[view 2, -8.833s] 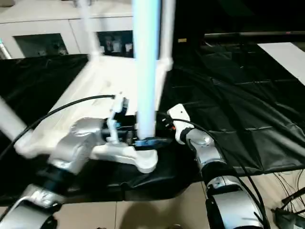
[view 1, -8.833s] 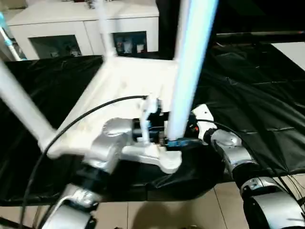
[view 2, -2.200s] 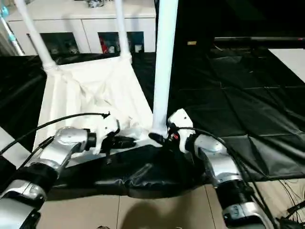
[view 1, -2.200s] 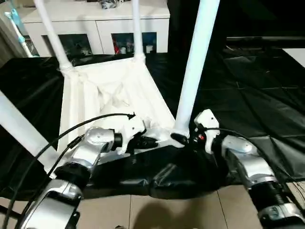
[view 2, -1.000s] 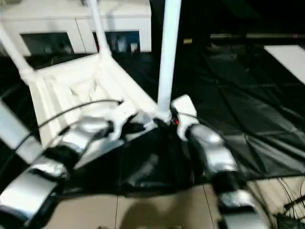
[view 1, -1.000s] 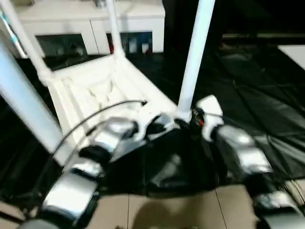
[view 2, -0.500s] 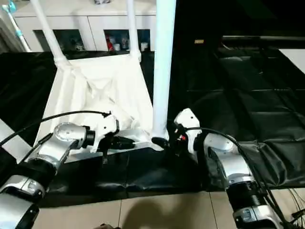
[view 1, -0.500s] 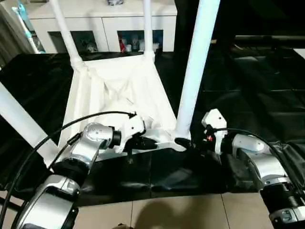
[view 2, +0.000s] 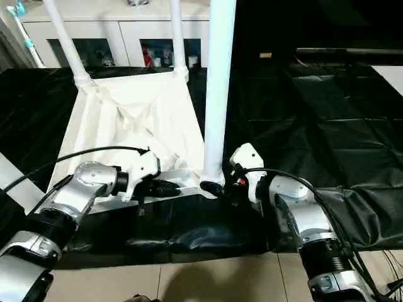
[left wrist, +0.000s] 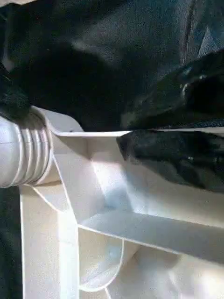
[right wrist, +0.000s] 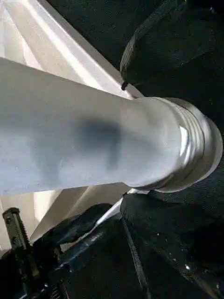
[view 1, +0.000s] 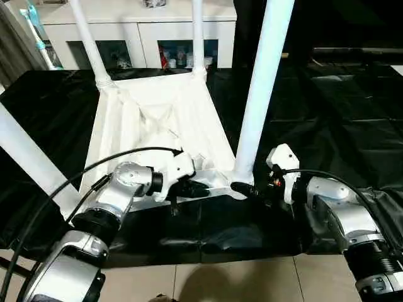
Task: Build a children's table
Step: Rotate leg to tighten
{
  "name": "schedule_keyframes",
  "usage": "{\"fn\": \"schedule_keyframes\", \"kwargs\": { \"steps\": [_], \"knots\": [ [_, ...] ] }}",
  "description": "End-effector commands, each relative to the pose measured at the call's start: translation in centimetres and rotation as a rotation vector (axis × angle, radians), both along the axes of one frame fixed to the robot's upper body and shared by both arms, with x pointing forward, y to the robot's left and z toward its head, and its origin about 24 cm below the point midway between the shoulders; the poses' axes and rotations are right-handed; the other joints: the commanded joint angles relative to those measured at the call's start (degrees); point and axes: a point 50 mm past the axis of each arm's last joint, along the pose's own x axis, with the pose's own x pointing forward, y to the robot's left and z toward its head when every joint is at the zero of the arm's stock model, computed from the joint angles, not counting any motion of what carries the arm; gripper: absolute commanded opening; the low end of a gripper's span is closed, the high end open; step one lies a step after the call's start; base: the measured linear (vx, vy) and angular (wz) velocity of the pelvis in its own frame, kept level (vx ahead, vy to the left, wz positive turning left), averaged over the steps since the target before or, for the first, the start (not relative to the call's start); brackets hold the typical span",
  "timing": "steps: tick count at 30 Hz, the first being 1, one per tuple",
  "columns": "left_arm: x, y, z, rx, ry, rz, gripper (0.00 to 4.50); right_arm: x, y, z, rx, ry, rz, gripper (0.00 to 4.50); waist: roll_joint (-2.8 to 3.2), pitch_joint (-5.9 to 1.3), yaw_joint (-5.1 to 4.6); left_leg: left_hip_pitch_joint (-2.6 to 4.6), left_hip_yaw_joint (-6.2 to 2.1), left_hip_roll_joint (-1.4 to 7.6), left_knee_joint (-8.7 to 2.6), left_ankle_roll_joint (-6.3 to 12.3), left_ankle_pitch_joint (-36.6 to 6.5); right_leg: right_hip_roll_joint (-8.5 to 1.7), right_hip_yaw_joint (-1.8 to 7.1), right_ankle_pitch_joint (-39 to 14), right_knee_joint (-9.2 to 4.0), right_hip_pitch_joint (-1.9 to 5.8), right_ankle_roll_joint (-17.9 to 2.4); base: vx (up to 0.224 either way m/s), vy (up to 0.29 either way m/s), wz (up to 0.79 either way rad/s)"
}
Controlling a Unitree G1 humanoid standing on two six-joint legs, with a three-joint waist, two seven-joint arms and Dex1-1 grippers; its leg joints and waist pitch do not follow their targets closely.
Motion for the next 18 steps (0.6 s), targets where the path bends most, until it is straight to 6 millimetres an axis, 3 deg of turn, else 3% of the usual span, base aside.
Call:
{"fn": "schedule_keyframes", "kwargs": {
  "steps": [1,10,14,15,18],
  "knots": [
    [-0.21,0.21,-0.8,0.049,0.02,0.002,0.55,0.19,0.21,0.35,-0.016,-0.024,0.008,4.16,-0.48,-3.76,-0.32,1.35,-1.3,2.83,-4.28,1.55,-16.18,-3.23,2.12,-16.65,-3.72,2.31,-12.32,0.0,0.0,0.0],
    [-0.16,0.06,-0.94,0.044,0.01,0.017,0.55,0.17,0.35,0.29,-0.02,-0.028,0.009,4.16,-0.41,-3.83,-0.25,1.41,-1.31,2.84,-4.24,1.49,-16.1,-3.21,2.11,-16.55,-3.71,2.28,-12.35,0.0,0.0,0.0],
    [-0.27,-0.02,-1.06,0.027,0.029,0.015,0.08,0.16,0.38,0.25,-0.02,-0.028,0.009,4.16,-0.48,-3.79,-0.28,1.37,-1.3,2.83,-4.25,1.58,-16.2,-3.23,2.09,-16.85,-3.75,2.3,-12.32,0.0,0.0,0.0],
    [-0.32,-0.03,-1.11,0.022,0.035,0.014,0.08,0.18,0.42,0.24,-0.02,-0.029,0.007,4.16,-0.29,-3.8,-0.24,1.42,-1.33,2.85,-4.27,1.53,-16.37,-3.24,2.08,-17.1,-3.76,2.25,-12.3,0.0,0.0,0.0],
    [-0.46,-0.08,-1.25,0.016,0.037,0.01,0.03,0.2,0.53,0.16,-0.018,-0.025,0.005,4.16,-0.53,-3.84,-0.29,1.37,-1.32,2.82,-4.24,1.57,-16.16,-3.24,2.09,-16.88,-3.7,2.29,-12.33,0.0,0.0,0.0]
  ]
}}
